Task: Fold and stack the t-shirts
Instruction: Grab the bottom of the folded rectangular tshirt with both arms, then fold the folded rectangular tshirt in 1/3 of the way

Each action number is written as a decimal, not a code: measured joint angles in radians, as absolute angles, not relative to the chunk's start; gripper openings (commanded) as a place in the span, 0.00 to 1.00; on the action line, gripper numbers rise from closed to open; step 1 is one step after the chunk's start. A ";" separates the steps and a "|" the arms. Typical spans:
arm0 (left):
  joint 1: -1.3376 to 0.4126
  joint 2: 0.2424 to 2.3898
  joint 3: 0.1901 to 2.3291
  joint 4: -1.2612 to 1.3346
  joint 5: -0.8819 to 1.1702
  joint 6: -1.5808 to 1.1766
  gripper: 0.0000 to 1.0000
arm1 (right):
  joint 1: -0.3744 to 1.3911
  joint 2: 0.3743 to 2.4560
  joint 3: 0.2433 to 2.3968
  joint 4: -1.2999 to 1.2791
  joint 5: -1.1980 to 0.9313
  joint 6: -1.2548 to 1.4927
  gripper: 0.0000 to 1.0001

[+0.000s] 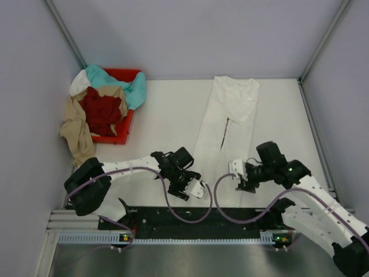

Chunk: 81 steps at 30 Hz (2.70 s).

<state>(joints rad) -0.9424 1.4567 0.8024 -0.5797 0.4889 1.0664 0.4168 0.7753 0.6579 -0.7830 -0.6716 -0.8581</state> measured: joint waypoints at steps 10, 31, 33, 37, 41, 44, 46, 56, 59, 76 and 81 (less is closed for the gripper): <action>-0.995 1.547 0.829 -0.574 0.423 1.060 0.35 | 0.818 0.916 0.512 -0.892 -0.507 -1.168 0.46; -0.983 1.530 0.873 -0.666 0.434 0.920 0.00 | 0.910 0.987 0.448 -0.751 -0.445 -1.197 0.00; -0.949 1.530 0.937 -0.706 0.434 0.883 0.00 | 0.825 0.962 0.465 -0.744 -0.442 -1.161 0.00; -0.863 1.558 1.107 -0.742 0.450 0.808 0.00 | 0.675 0.951 0.530 -0.700 -0.439 -1.102 0.00; -0.758 1.647 1.292 -0.749 0.459 0.740 0.00 | 0.524 0.951 0.586 -0.559 -0.468 -1.015 0.00; -0.710 1.736 1.414 -0.765 0.451 0.708 0.00 | 0.420 0.979 0.600 -0.442 -0.491 -0.940 0.00; -0.694 1.804 1.502 -0.771 0.438 0.694 0.00 | 0.353 1.046 0.630 -0.369 -0.516 -0.875 0.00; -0.674 2.085 1.834 -0.718 0.290 0.593 0.00 | 0.143 1.327 0.730 -0.176 -0.479 -0.700 0.00; -0.671 2.151 1.897 -0.707 0.263 0.574 0.00 | 0.119 1.369 0.748 -0.150 -0.457 -0.670 0.00; -0.668 2.314 2.040 -0.681 0.149 0.529 0.00 | 0.082 1.576 0.850 -0.100 -0.332 -0.542 0.00; -0.668 2.342 2.077 -0.677 0.131 0.524 0.22 | 0.082 1.650 0.930 -0.136 -0.303 -0.522 0.07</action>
